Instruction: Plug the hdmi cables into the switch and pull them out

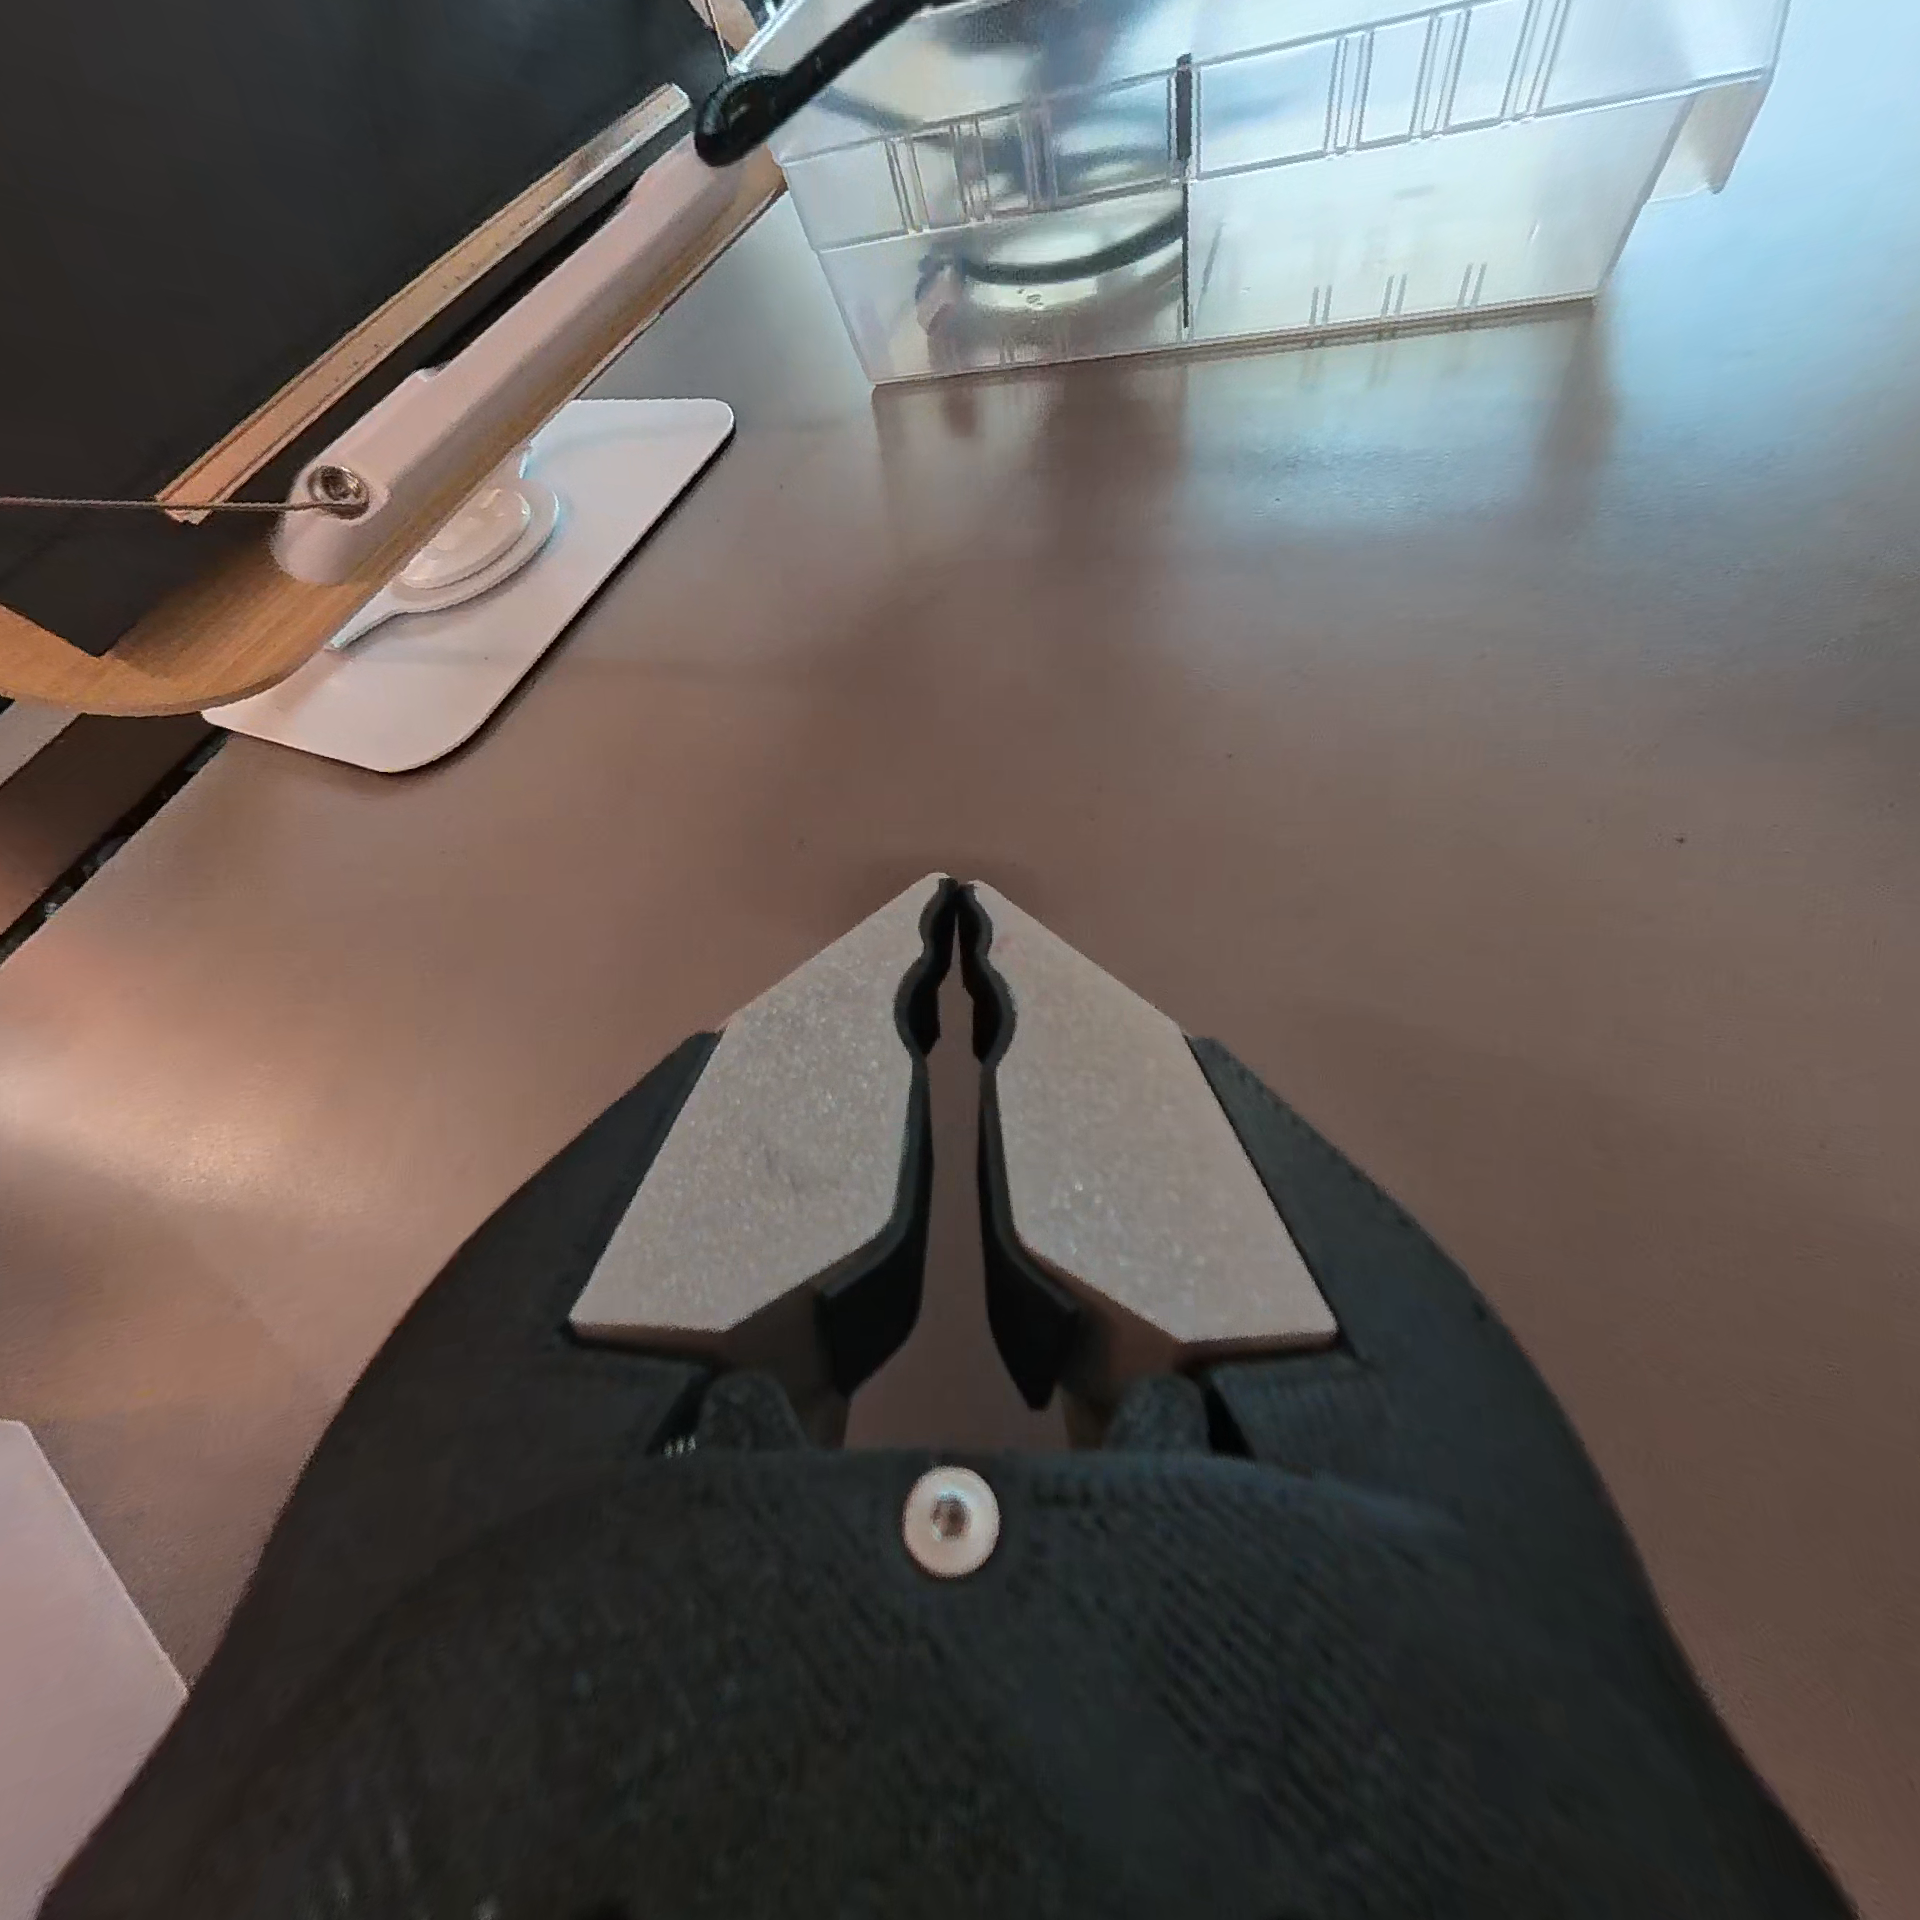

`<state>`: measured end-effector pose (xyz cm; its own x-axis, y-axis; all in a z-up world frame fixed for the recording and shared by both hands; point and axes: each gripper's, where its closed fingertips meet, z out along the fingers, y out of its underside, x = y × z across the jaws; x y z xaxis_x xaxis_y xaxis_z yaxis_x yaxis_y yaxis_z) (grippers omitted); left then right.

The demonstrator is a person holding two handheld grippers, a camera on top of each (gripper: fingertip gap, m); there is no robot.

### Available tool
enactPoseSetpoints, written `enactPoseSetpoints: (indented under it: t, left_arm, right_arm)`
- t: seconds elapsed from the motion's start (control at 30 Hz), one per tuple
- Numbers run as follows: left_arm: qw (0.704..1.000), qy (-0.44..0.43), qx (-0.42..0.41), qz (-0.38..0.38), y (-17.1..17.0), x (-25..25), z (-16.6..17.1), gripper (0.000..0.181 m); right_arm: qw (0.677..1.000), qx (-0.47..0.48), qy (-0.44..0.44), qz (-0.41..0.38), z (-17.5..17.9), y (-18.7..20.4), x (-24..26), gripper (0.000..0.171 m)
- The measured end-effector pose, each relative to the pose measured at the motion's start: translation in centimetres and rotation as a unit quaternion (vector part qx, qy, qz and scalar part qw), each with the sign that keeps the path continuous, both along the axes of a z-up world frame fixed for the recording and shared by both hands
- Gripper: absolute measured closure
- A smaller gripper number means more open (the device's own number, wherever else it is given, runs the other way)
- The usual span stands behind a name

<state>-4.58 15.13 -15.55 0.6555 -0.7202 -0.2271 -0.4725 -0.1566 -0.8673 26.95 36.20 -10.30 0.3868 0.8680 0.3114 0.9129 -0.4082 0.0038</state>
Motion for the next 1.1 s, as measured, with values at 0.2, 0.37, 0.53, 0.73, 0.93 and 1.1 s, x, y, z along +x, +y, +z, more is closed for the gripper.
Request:
enactPoseSetpoints:
  t: [0.2,0.37,0.53,0.73,0.93,1.1]
  left_arm:
    - [1.000,0.007,-0.002,0.000,-0.1,0.1,-0.2,0.181]
    - [1.000,0.017,0.004,-0.003,-0.2,0.2,-0.3,0.181]
    - [0.999,0.007,0.037,0.011,-0.4,0.2,0.6,0.179]
    - [0.993,-0.032,0.098,0.058,-2.5,1.1,2.7,0.174]
    - [0.995,-0.044,0.087,0.034,-9.9,4.3,3.0,0.167]
    - [0.988,-0.010,0.088,0.126,-13.8,0.5,4.7,0.142]
  right_arm:
    - [0.990,0.066,0.123,-0.005,3.5,-2.8,0.8,0.109]
    - [0.958,0.078,0.274,-0.025,4.6,-6.8,0.0,0.103]
    - [0.883,-0.002,0.469,0.008,3.9,-16.1,-5.7,0.078]
    - [0.916,0.029,0.391,-0.082,-3.0,-18.0,-4.7,0.138]
    - [0.919,0.146,0.334,-0.150,-2.8,-20.5,5.7,0.168]
    - [0.898,0.136,0.379,-0.178,-2.6,-24.7,11.3,0.164]
